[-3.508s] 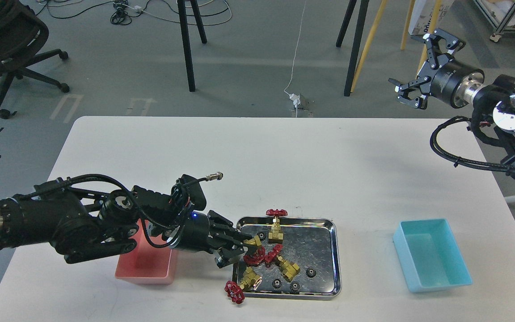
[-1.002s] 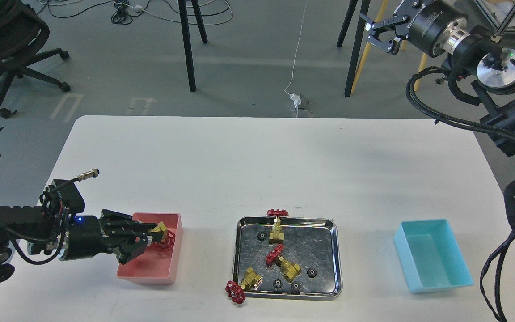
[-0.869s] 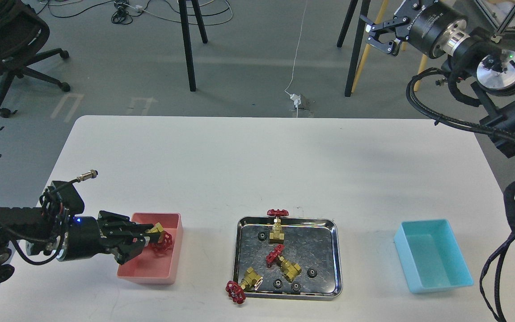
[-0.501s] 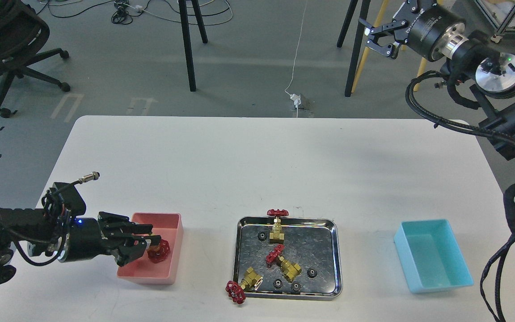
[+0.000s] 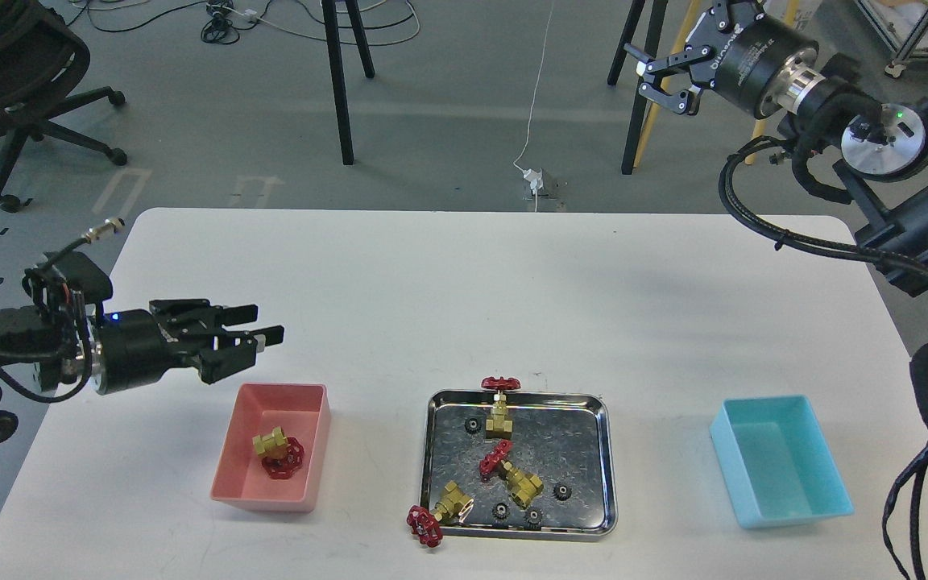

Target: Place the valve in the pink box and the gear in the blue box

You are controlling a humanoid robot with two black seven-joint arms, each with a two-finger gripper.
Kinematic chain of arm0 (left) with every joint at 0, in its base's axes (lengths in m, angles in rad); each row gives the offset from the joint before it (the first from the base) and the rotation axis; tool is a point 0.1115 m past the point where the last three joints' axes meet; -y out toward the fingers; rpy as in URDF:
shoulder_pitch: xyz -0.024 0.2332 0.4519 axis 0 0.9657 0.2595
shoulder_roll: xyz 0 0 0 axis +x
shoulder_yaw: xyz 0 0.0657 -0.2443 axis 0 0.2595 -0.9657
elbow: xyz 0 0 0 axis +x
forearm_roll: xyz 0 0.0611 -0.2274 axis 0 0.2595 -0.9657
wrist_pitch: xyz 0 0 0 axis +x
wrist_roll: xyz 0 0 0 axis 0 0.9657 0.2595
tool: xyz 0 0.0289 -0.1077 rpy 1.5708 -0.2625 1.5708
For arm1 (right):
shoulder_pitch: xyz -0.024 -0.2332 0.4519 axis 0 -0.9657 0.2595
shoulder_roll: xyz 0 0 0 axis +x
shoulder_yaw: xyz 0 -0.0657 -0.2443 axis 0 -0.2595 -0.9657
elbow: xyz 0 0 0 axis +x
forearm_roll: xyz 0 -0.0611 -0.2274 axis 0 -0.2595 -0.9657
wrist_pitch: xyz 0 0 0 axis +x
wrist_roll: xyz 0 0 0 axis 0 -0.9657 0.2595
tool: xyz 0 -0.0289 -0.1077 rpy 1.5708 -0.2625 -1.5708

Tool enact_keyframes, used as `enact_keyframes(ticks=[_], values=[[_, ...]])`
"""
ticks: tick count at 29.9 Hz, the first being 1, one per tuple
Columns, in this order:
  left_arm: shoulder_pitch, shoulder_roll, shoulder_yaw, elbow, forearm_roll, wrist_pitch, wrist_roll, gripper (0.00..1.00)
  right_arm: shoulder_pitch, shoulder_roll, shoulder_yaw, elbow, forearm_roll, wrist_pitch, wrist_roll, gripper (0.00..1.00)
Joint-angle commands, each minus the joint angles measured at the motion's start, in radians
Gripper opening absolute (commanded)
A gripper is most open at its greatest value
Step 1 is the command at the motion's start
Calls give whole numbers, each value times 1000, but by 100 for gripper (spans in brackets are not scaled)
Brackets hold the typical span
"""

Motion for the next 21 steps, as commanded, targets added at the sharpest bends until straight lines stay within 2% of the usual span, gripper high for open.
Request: enact_keyframes(ticks=[1, 5, 9, 13, 18, 21], values=[[3, -9, -127, -31, -203, -75, 0, 64, 85, -28, -186, 31, -243, 0, -23, 100], [8, -87, -241, -67, -511, -213, 0, 65, 126, -55, -370, 126, -478, 0, -23, 100], [10, -190, -310, -80, -826, -299, 0, 67, 126, -130, -531, 397, -633, 0, -28, 100], [11, -290, -393, -81, -935, -334, 0, 68, 161, -207, -798, 710, -825, 0, -43, 100], [39, -376, -468, -81, -939, -336, 0, 68, 204, -256, -993, 899, -974, 0, -43, 100], [54, -397, -487, -80, -939, -333, 0, 69, 244, -259, -1056, 942, -1052, 0, -43, 100]])
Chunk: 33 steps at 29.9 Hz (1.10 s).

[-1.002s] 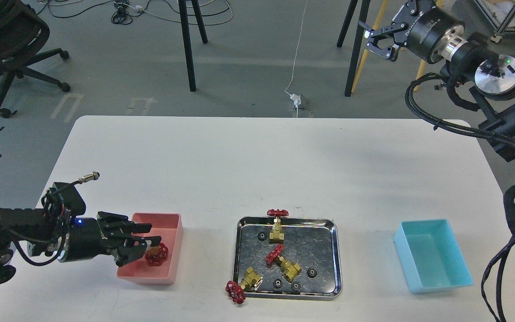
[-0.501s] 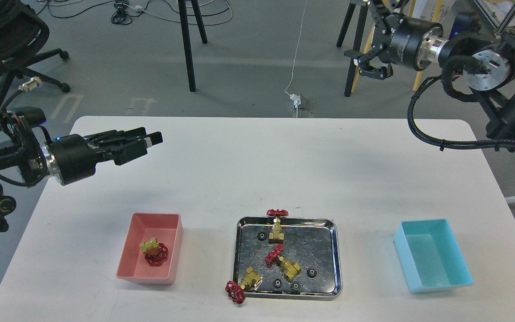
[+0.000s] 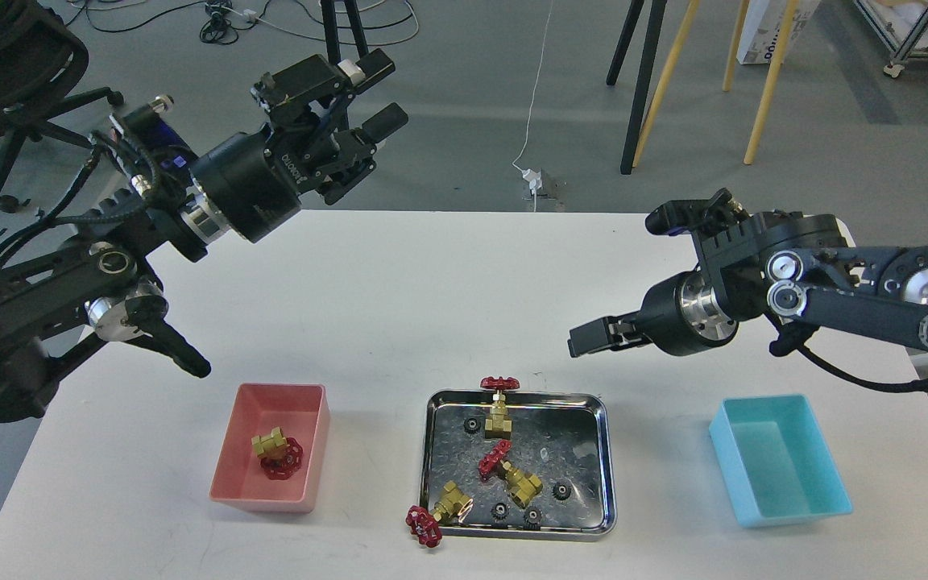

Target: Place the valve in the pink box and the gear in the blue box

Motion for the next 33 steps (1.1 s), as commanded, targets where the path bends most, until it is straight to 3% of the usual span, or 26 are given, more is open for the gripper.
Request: enact_keyframes(ticks=[1, 9, 12, 14, 33], values=[[17, -32, -20, 3, 0, 3, 0, 70, 39, 4, -76, 59, -96, 0, 0, 100], [38, -55, -21, 5, 1, 11, 0, 70, 53, 176, -116, 107, -210, 0, -2, 93], [51, -49, -21, 5, 1, 12, 0, 70, 54, 194, -131, 108, -240, 0, -2, 63], [64, -47, -23, 5, 3, 12, 0, 70, 50, 200, -138, 105, -271, 0, -2, 54], [84, -57, -23, 14, 4, 12, 0, 72, 33, 365, -245, 13, -297, 0, -6, 55]])
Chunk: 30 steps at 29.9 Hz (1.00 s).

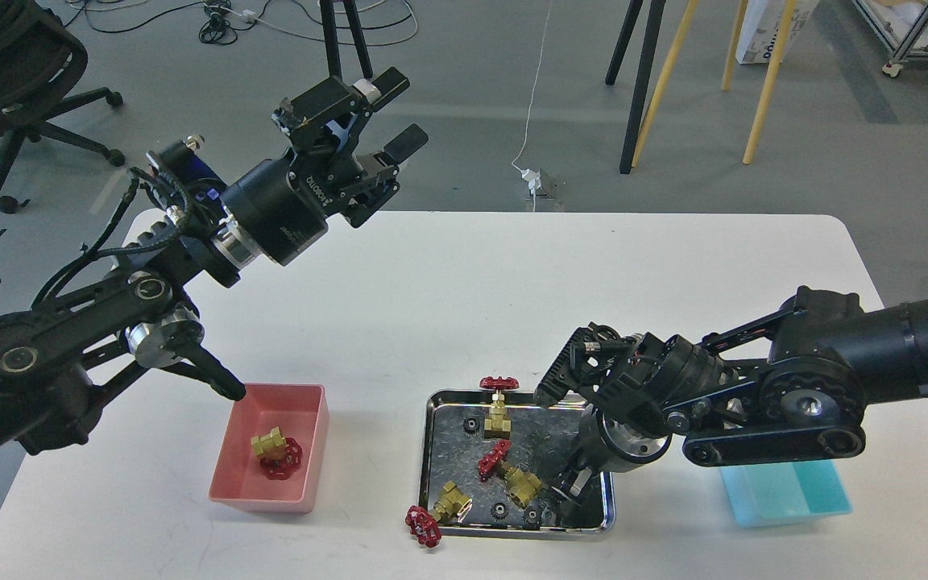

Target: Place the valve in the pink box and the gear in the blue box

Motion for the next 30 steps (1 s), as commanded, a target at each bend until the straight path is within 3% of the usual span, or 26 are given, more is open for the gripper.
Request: enact_keyframes(ticks=[1, 30], values=[[10, 0, 0, 0, 1, 0, 0, 72, -7, 38, -3, -33, 0, 0, 0, 55], [30, -9, 0, 12, 1, 0, 0, 75, -67, 78, -32, -78, 0, 0, -2, 55]])
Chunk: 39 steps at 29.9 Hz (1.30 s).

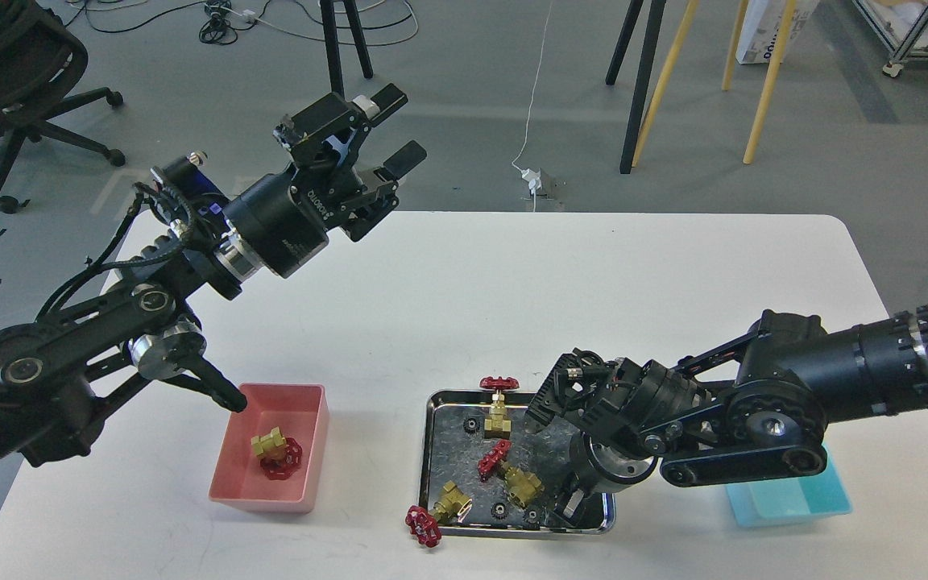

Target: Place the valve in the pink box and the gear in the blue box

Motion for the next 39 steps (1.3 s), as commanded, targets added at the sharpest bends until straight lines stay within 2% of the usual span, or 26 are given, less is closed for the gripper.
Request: enact_keyframes(ticks=[1, 5, 13, 20, 22, 32, 36, 39], values=[[8, -2, 0, 5, 0, 0, 0, 75, -7, 3, 0, -9, 0, 0, 0, 55], [11, -2, 0, 5, 0, 0, 0, 75, -18, 6, 2, -16, 0, 0, -1, 53], [14, -14, 0, 11, 0, 0, 0, 75, -27, 25, 0, -32, 1, 0, -14, 43], [18, -16, 0, 11, 0, 0, 0, 75, -26, 26, 2, -32, 3, 0, -15, 15], [18, -16, 0, 11, 1, 0, 0, 75, -24, 26, 2, -30, 4, 0, -14, 10], [20, -16, 0, 11, 0, -2, 0, 75, 51, -9, 38, -21, 12, 0, -9, 7], [20, -17, 0, 11, 0, -3, 0, 75, 132, -96, 63, 20, 23, 0, -11, 7], [20, -23, 0, 11, 0, -5, 0, 75, 186, -229, 58, 66, 23, 0, -15, 7]])
